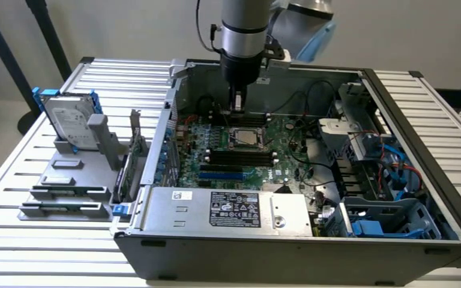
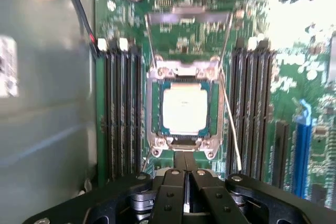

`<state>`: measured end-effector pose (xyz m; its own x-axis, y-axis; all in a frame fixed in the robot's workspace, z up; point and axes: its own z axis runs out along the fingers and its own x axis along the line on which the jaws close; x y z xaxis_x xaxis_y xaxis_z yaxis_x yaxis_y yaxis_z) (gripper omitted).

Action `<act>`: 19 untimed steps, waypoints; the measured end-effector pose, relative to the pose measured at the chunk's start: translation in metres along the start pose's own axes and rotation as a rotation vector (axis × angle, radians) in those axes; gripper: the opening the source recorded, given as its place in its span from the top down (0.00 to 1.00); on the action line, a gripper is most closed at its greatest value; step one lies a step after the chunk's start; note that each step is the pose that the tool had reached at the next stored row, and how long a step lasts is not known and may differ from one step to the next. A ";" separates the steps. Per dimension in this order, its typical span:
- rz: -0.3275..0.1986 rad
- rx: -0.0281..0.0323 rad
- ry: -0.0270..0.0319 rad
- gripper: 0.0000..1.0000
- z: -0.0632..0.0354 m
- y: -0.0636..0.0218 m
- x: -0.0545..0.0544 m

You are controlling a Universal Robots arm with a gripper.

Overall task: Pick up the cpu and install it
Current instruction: 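Close the cpu cover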

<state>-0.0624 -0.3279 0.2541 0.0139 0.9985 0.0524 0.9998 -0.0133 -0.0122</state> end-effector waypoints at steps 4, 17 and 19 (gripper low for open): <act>-0.002 0.0047 -0.0002 0.89 -0.0116 0.0171 0.001; -0.020 0.0069 -0.0004 0.89 -0.0138 0.0754 0.001; -0.023 0.0071 -0.0005 0.89 -0.0139 0.0840 0.001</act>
<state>0.0218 -0.3286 0.2670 -0.0090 0.9986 0.0523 0.9998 0.0100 -0.0181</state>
